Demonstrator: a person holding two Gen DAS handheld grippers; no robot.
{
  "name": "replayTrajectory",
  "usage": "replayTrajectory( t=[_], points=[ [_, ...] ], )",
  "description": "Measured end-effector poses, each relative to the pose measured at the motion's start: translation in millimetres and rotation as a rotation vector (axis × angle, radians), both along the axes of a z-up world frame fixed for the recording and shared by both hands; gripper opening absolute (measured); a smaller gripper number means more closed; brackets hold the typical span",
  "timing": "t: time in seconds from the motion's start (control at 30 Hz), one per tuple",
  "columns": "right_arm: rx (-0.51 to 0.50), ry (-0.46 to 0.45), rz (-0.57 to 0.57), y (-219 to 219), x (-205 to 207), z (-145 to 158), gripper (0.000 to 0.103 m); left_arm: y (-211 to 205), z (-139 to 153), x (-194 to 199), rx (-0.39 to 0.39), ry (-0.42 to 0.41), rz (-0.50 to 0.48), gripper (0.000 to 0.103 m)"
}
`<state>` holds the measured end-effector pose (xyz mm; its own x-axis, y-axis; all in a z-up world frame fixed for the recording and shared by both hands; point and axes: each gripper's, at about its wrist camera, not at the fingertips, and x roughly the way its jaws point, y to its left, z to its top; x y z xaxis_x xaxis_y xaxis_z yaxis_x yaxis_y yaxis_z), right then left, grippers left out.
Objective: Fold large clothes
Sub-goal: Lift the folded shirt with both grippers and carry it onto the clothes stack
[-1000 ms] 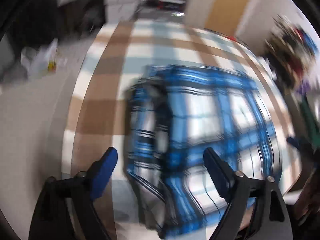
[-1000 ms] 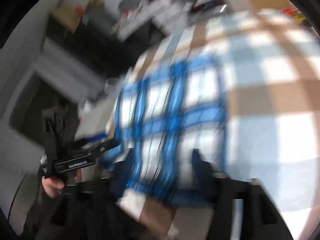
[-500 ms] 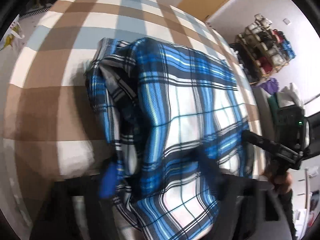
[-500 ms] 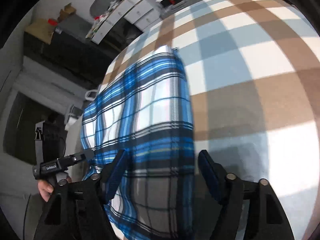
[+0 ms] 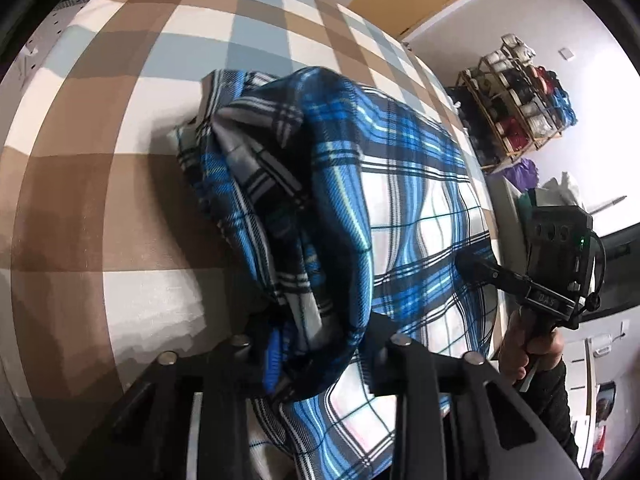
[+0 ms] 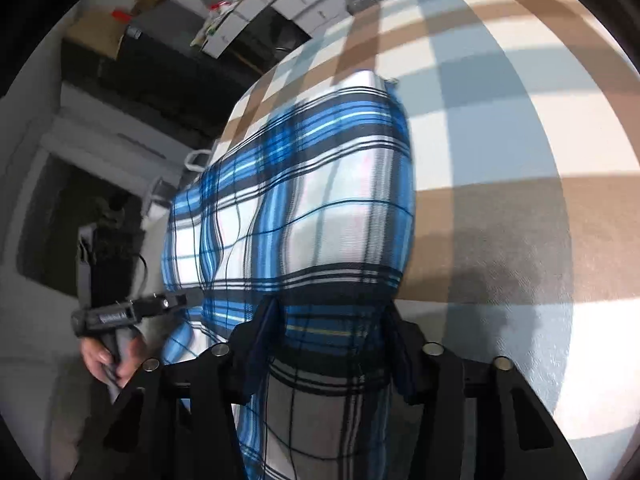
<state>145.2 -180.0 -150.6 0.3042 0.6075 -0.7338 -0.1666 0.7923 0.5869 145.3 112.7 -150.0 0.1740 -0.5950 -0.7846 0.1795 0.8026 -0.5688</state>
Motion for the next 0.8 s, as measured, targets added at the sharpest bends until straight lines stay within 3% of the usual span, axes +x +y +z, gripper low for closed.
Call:
replayTrajectory(
  t=[0.13, 0.37, 0.53, 0.7, 0.8],
  points=[
    [0.038, -0.06, 0.007, -9, -16, 22, 0.019, -5, 8, 1, -0.047, -0.009, -0.014, 0.016],
    [0.011, -0.199, -0.005, -27, -50, 85, 0.016, -52, 43, -2, -0.074, -0.064, -0.088, 0.015],
    [-0.012, -0.289, -0.06, -60, -77, 150, 0.016, -103, 95, -6, -0.094, -0.161, -0.158, 0.014],
    [-0.024, -0.394, -0.121, -112, -109, 231, 0.016, -161, 165, -11, -0.125, -0.275, -0.244, 0.014],
    [-0.033, -0.452, -0.169, -149, -132, 282, 0.016, -205, 214, -17, -0.102, -0.366, -0.322, 0.014]
  ],
)
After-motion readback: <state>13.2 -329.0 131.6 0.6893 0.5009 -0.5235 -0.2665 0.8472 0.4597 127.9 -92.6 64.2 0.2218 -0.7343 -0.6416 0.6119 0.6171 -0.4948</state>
